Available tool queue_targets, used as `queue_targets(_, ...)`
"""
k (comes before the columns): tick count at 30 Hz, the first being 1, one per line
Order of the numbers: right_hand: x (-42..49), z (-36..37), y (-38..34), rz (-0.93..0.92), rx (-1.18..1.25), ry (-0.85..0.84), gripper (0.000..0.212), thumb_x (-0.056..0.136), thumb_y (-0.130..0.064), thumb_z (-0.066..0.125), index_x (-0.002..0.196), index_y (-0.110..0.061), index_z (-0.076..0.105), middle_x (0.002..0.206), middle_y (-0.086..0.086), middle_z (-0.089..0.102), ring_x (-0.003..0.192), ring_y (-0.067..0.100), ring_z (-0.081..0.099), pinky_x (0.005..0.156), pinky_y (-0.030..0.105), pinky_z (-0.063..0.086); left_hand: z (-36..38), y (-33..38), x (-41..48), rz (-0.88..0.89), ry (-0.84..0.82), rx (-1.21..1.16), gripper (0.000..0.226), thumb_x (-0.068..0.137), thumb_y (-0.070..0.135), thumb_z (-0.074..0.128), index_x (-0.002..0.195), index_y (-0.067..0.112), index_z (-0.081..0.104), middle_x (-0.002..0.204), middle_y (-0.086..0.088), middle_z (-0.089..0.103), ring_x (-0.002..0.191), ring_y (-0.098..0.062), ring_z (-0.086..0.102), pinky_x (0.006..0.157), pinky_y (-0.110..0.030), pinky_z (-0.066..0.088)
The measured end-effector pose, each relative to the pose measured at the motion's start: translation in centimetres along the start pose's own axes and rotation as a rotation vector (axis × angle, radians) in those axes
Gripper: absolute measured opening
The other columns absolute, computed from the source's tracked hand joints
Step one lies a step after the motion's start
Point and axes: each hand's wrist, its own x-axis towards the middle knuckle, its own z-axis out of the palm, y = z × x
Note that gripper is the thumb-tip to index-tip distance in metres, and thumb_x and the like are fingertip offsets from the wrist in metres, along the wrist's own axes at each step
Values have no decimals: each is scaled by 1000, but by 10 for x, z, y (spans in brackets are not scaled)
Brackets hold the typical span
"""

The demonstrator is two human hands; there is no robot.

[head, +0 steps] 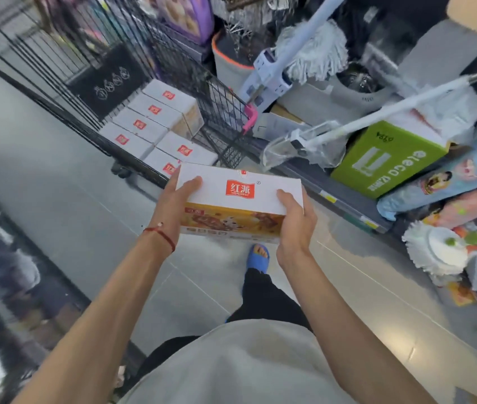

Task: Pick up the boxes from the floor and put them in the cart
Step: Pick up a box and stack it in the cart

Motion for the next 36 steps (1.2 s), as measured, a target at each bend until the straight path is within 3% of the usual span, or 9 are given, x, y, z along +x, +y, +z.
queue_targets(6,70,58,-36,-34,-27,-126,44,93,-23,68,137,-26,64,116,-3,77,101,13,74,73,24,58,5,58,68,-30,113,-11,64,81,54,71,139,42,49,96,6,79,83,-20,77,70,-30,61)
queue_targets(9,101,80,-51,-34,-45,-163,49,94,-23,68,142,-29,61,120,-5,76,107,14,73,87,32,61,10,83,96,-14,144,-27,42,78,53,73,118,50,59,96,6,78,81,-18,77,61,-25,60)
queue_targets(11,117,95,-60,-29,-42,-176,50,94,-21,68,143,-28,60,122,-3,75,108,15,73,87,32,62,12,96,113,-26,168,-26,43,78,55,73,117,48,58,98,6,78,81,-19,77,62,-26,60)
queue_targets(16,145,128,-78,-67,-69,-223,59,84,-28,70,142,-31,60,119,-8,74,101,2,72,69,13,55,7,119,153,-22,143,17,48,85,55,68,128,38,55,96,4,79,85,-20,77,71,-32,63)
queue_targets(22,178,175,-87,-86,-74,-195,68,79,-30,72,144,-31,57,124,-8,74,111,9,71,82,23,59,-3,145,214,-26,109,41,68,83,55,71,144,35,48,102,4,78,90,-16,76,80,-31,61)
queue_targets(25,190,201,-84,-95,-90,-172,67,80,-30,73,144,-32,55,126,-8,72,117,12,68,99,38,58,-12,156,248,-41,74,30,67,84,52,71,145,44,45,106,6,77,96,-16,75,89,-35,55)
queue_targets(28,200,229,-75,-102,-88,-100,65,82,-26,73,144,-33,53,126,-10,71,119,11,66,104,39,56,-24,167,286,-35,20,72,54,87,45,71,138,38,54,109,6,77,98,-15,74,94,-35,55)
queue_targets(32,205,266,-58,-102,-92,-15,66,91,-17,74,149,-30,45,130,-9,69,115,4,67,90,25,59,-37,177,340,-55,-89,65,47,91,30,72,136,23,60,112,6,76,97,-8,73,79,-17,58)
queue_targets(36,215,294,-38,-93,-107,35,69,96,-10,71,153,-29,36,139,-1,64,126,17,64,104,48,56,-51,171,389,-108,-178,97,33,94,25,69,127,27,63,102,15,77,89,0,73,66,-8,52)
